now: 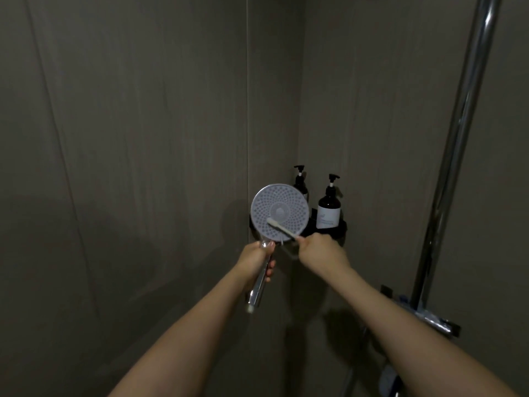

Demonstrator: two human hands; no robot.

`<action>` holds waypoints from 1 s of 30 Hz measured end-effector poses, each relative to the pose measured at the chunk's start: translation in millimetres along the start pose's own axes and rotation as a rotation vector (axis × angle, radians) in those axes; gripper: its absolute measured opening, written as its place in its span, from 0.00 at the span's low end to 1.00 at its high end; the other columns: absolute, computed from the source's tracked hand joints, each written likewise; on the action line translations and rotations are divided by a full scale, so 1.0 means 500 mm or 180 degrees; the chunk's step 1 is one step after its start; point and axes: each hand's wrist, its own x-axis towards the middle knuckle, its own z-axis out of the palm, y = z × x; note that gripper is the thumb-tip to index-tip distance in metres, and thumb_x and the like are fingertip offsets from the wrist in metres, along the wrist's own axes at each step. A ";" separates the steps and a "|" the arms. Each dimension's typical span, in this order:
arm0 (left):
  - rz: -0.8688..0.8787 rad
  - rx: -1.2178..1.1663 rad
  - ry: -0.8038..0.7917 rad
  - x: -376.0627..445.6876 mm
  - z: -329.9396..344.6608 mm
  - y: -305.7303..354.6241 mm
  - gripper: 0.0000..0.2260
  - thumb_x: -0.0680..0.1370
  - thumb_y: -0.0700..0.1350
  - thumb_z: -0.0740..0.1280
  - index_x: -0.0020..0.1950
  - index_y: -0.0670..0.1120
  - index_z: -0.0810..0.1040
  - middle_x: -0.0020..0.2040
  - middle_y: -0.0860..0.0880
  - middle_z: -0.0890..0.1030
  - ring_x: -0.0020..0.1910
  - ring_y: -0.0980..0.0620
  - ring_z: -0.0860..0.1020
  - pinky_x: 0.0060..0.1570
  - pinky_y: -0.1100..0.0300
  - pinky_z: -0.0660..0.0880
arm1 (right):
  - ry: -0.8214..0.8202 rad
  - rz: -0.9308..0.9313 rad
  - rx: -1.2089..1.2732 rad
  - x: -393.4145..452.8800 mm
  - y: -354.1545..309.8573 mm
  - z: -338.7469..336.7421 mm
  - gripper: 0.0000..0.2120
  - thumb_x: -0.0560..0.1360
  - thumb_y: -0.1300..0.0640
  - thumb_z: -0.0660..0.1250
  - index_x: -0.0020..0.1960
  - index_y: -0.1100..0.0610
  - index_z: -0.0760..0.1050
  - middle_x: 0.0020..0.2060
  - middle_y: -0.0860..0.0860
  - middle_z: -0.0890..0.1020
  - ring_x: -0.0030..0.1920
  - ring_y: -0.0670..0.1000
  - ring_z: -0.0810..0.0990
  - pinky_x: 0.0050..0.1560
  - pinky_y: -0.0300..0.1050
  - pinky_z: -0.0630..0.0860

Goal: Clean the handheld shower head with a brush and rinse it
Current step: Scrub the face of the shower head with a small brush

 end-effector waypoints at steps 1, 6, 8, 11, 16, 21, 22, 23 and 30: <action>0.0012 0.0038 -0.0008 -0.002 0.001 0.000 0.09 0.79 0.46 0.58 0.40 0.47 0.68 0.28 0.46 0.70 0.20 0.54 0.66 0.23 0.66 0.64 | 0.0088 0.0109 0.0088 0.010 0.001 -0.011 0.19 0.79 0.48 0.53 0.39 0.60 0.73 0.36 0.56 0.75 0.35 0.56 0.74 0.38 0.44 0.70; 0.0067 0.0101 0.0044 -0.005 0.011 0.005 0.09 0.79 0.46 0.60 0.39 0.46 0.69 0.28 0.46 0.71 0.19 0.54 0.67 0.22 0.66 0.65 | 0.0143 0.0081 0.0232 0.025 -0.021 -0.031 0.18 0.79 0.49 0.53 0.42 0.59 0.75 0.31 0.52 0.73 0.30 0.50 0.70 0.31 0.40 0.67; 0.0060 0.0064 0.0016 -0.006 0.011 0.006 0.09 0.79 0.46 0.59 0.39 0.46 0.69 0.28 0.46 0.71 0.20 0.54 0.67 0.22 0.66 0.65 | -0.0056 -0.0152 -0.0039 0.002 -0.032 -0.005 0.15 0.79 0.51 0.54 0.41 0.57 0.74 0.33 0.53 0.75 0.33 0.53 0.73 0.33 0.41 0.69; 0.0061 0.0059 0.0036 -0.011 0.001 0.005 0.09 0.79 0.45 0.59 0.40 0.45 0.69 0.28 0.46 0.70 0.19 0.54 0.67 0.22 0.67 0.65 | 0.0108 0.0106 0.0058 0.011 -0.013 -0.018 0.16 0.79 0.50 0.54 0.45 0.59 0.76 0.38 0.57 0.77 0.36 0.54 0.73 0.38 0.43 0.71; 0.0042 0.0101 0.0125 -0.016 -0.009 -0.003 0.09 0.79 0.45 0.59 0.40 0.46 0.69 0.28 0.46 0.70 0.20 0.53 0.67 0.23 0.66 0.65 | 0.0158 0.0269 0.0134 0.032 0.019 -0.045 0.19 0.80 0.51 0.52 0.51 0.59 0.78 0.32 0.52 0.72 0.30 0.50 0.69 0.30 0.41 0.64; 0.0036 0.0141 0.0083 -0.017 -0.007 -0.003 0.08 0.80 0.46 0.59 0.42 0.45 0.69 0.28 0.46 0.71 0.19 0.54 0.67 0.22 0.66 0.65 | 0.0050 0.0258 0.0196 0.006 0.003 -0.004 0.20 0.79 0.48 0.54 0.37 0.60 0.72 0.32 0.54 0.74 0.37 0.56 0.77 0.38 0.45 0.72; 0.0032 0.0199 0.0067 -0.017 -0.005 -0.001 0.08 0.80 0.46 0.59 0.43 0.45 0.69 0.28 0.46 0.71 0.20 0.54 0.67 0.22 0.66 0.65 | 0.0141 0.0392 0.0397 0.018 0.002 -0.016 0.20 0.79 0.48 0.54 0.37 0.60 0.72 0.32 0.54 0.73 0.37 0.56 0.75 0.38 0.44 0.71; 0.0039 0.0228 0.0061 -0.017 -0.002 0.003 0.08 0.79 0.46 0.59 0.43 0.45 0.69 0.29 0.46 0.71 0.20 0.54 0.68 0.22 0.66 0.66 | 0.0230 0.0462 0.0585 0.030 0.000 -0.028 0.20 0.79 0.48 0.54 0.38 0.60 0.73 0.31 0.54 0.73 0.36 0.55 0.74 0.37 0.44 0.70; 0.0040 0.0208 0.0050 -0.012 0.011 0.010 0.09 0.79 0.46 0.59 0.40 0.45 0.69 0.28 0.46 0.71 0.18 0.55 0.67 0.21 0.67 0.66 | 0.0028 -0.0058 0.0082 0.017 -0.034 -0.008 0.17 0.78 0.52 0.54 0.35 0.58 0.71 0.30 0.51 0.72 0.32 0.52 0.73 0.31 0.41 0.69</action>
